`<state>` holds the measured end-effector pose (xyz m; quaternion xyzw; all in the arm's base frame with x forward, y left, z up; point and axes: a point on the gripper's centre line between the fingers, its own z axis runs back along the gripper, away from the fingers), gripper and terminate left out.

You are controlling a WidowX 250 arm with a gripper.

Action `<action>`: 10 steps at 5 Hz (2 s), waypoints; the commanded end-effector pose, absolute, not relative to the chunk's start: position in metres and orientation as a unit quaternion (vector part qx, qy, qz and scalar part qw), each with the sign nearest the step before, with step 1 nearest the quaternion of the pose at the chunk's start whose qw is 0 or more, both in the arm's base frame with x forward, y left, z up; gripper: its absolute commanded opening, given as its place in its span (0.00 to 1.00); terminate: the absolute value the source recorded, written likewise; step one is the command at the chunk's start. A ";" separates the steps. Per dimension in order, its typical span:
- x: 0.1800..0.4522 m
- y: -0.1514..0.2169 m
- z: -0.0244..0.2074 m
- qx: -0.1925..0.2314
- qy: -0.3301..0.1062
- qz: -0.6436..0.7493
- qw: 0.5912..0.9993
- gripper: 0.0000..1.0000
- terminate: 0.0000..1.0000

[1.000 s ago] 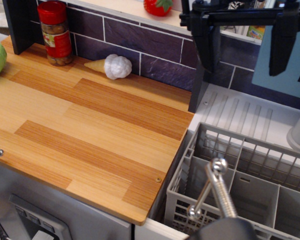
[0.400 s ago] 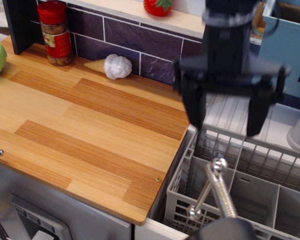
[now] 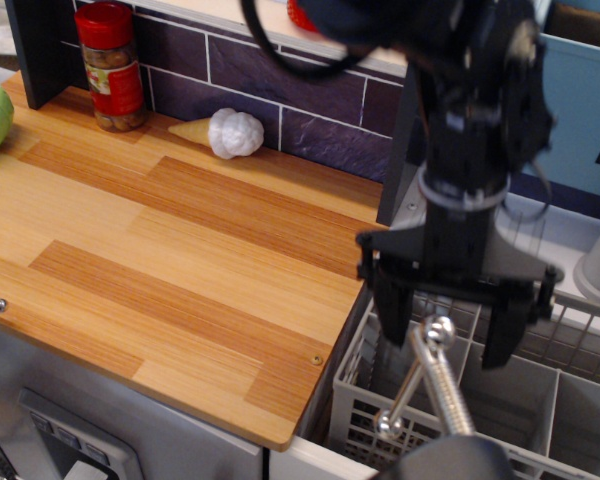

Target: Move drying rack out of sink

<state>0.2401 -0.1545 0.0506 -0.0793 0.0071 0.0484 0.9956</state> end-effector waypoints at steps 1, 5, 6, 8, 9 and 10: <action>0.245 -0.171 0.030 -0.081 0.001 0.052 0.995 1.00 0.00; 0.249 -0.176 0.007 -0.055 0.009 0.062 0.996 0.00 0.00; 0.253 -0.174 0.011 -0.056 0.008 0.066 0.996 0.00 0.00; 0.259 -0.166 0.070 -0.084 -0.021 0.063 0.994 0.00 0.00; 0.258 -0.159 0.112 -0.081 -0.048 0.042 0.995 0.00 0.00; 0.259 -0.145 0.142 -0.075 -0.040 0.015 0.996 0.00 0.00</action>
